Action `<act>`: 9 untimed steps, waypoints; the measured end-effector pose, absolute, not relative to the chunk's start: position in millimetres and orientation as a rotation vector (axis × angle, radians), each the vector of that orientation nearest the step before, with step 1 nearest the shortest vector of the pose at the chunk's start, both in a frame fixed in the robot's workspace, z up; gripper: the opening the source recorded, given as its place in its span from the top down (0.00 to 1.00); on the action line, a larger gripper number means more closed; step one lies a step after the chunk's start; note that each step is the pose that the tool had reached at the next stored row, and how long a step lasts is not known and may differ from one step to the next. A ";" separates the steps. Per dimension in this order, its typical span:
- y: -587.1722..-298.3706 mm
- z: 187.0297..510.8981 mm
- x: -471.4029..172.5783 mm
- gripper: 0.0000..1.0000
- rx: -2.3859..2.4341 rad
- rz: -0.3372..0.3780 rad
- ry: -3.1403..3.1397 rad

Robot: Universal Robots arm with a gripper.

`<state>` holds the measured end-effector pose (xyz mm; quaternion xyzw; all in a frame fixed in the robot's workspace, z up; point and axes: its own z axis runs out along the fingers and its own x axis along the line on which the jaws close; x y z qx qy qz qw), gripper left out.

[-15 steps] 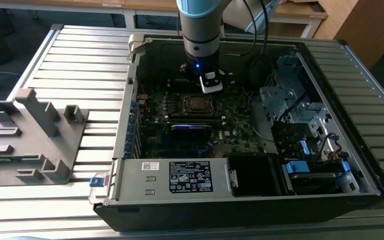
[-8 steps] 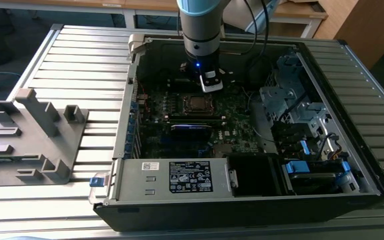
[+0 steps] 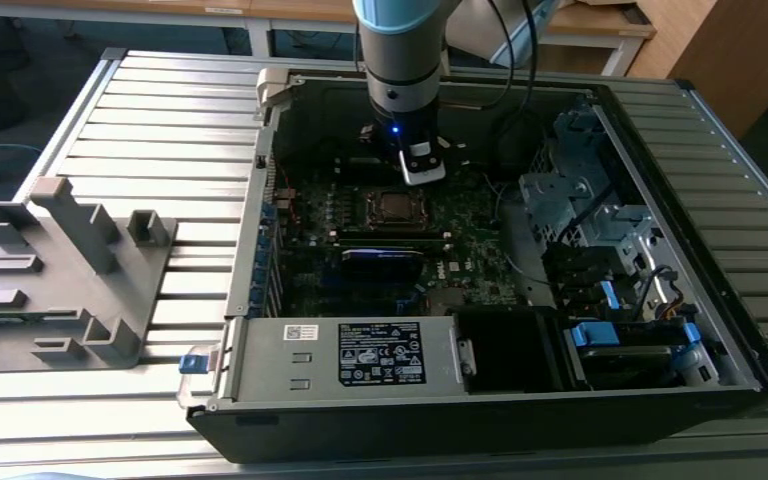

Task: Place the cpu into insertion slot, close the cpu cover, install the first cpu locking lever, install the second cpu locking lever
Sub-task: 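Install the first cpu locking lever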

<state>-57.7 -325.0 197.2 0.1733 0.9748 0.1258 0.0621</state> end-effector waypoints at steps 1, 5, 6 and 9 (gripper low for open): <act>-325.0 196.9 -57.8 0.90 0.523 0.381 2.945; -325.0 195.7 -58.2 0.90 0.511 0.383 2.933; -325.0 195.7 -58.4 0.90 0.508 0.383 2.932; -325.0 195.3 -59.5 0.90 0.498 0.384 2.926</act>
